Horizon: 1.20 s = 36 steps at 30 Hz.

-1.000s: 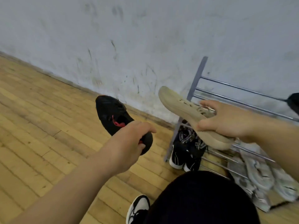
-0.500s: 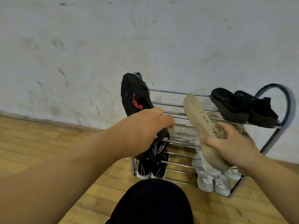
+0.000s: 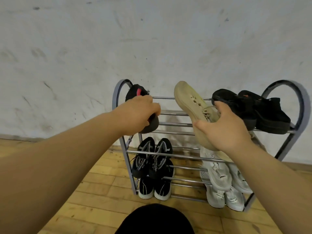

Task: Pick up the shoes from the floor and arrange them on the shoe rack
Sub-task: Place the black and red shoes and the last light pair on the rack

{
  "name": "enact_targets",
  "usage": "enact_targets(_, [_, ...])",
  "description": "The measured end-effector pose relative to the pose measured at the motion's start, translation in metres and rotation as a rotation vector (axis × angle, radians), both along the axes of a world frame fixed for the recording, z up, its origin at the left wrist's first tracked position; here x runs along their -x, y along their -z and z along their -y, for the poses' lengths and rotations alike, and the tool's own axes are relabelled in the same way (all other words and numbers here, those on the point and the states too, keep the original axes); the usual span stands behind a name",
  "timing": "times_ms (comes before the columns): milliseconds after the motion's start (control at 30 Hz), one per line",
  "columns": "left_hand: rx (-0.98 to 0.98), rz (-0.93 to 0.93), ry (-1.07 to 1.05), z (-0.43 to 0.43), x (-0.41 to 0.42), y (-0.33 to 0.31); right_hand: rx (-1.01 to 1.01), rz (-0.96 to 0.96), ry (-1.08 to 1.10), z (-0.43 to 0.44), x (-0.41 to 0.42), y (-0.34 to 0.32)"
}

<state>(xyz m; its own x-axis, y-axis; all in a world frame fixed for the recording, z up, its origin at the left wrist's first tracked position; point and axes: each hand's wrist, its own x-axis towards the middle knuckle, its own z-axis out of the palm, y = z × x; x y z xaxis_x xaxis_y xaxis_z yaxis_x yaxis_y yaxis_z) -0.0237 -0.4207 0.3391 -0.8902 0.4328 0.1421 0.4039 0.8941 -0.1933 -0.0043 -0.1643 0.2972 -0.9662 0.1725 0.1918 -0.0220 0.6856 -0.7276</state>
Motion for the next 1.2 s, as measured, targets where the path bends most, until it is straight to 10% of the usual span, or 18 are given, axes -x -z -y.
enact_targets(500, [-0.56,-0.032,-0.227,0.01,0.006,0.075,-0.272,0.017,-0.029,0.027,0.021,0.016])
enact_targets(900, [-0.181,-0.237,-0.277,0.047,0.03,0.067,-0.358,0.064,-0.22,0.013,0.016,0.027])
enact_targets(1200, [-0.299,-0.126,-0.439,0.055,0.031,0.072,-0.294,-0.022,-0.196,0.014,0.013,0.031])
